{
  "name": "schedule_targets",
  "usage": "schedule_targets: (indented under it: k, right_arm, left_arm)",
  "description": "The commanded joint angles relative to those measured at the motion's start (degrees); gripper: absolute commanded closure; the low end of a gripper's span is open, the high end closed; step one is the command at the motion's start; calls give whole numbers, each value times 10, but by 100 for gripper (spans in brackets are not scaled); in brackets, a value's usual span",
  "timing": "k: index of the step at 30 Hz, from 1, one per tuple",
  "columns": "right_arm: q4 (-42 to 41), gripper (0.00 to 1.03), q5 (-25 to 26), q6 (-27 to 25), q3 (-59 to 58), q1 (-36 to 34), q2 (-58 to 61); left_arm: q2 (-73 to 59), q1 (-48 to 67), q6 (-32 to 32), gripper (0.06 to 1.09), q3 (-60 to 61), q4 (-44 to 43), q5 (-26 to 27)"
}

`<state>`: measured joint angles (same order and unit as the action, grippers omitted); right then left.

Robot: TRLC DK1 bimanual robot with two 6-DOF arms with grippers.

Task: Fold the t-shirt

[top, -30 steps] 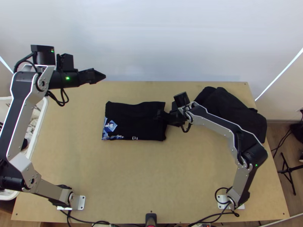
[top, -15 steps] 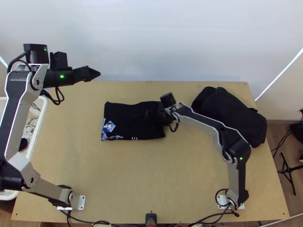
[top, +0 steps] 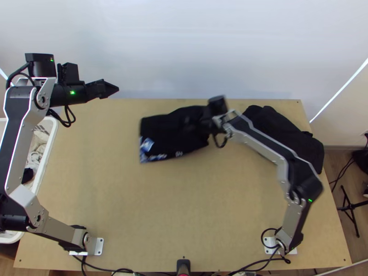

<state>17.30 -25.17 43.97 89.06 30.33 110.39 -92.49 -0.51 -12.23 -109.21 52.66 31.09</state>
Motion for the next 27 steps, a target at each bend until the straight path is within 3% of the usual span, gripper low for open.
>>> schedule_targets:
  k: [1,14,27]
  right_arm:
    - [37,100,-15,9,53,-85,-89]
    - [108,100,-14,27,124,-231,-144]
    - [165,100,-14,-14,123,-324,-165]
  left_arm:
    - [-1,-5,-1,10,8,-1,0]
    - [-10,0,0,10,11,-6,1]
    - [-9,5,-3,10,6,-9,2]
